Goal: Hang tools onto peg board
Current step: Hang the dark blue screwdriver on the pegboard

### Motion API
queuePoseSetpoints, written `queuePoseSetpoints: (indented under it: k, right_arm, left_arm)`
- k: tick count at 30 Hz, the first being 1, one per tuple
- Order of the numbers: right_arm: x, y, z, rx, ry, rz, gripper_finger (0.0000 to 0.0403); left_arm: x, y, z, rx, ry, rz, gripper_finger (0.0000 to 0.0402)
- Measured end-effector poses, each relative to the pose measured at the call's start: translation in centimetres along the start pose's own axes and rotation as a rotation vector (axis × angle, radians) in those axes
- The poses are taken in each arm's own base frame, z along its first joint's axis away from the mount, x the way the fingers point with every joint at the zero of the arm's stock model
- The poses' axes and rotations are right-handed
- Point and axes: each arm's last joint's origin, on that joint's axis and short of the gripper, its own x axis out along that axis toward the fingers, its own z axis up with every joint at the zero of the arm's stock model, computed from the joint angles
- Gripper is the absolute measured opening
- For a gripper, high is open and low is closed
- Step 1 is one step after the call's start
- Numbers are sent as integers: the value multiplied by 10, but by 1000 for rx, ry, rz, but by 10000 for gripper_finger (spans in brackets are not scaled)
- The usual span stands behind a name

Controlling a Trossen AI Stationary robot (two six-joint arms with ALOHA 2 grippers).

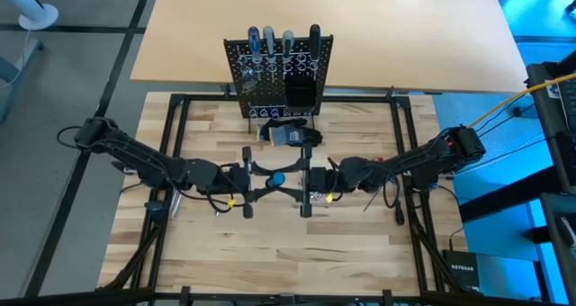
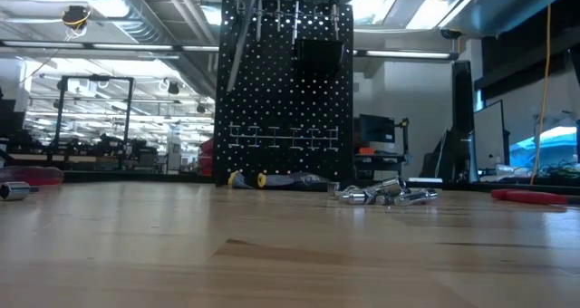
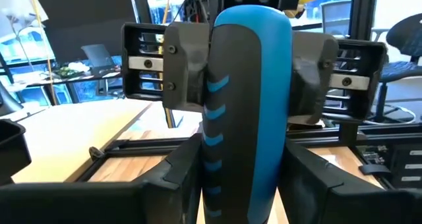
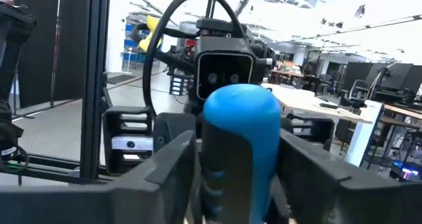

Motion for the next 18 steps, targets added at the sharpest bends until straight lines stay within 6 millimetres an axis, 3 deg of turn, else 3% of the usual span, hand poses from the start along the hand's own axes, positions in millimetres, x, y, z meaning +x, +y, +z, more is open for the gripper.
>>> queuePoseSetpoints:
  k: [3,18]
  right_arm:
    - [0,0,0,0,1,1,157]
    - [1,-3,5,-49,43,-59,161]
  left_arm:
    - [0,0,0,8,1,2,146]
    - [-8,7,6,-4,24,62,206]
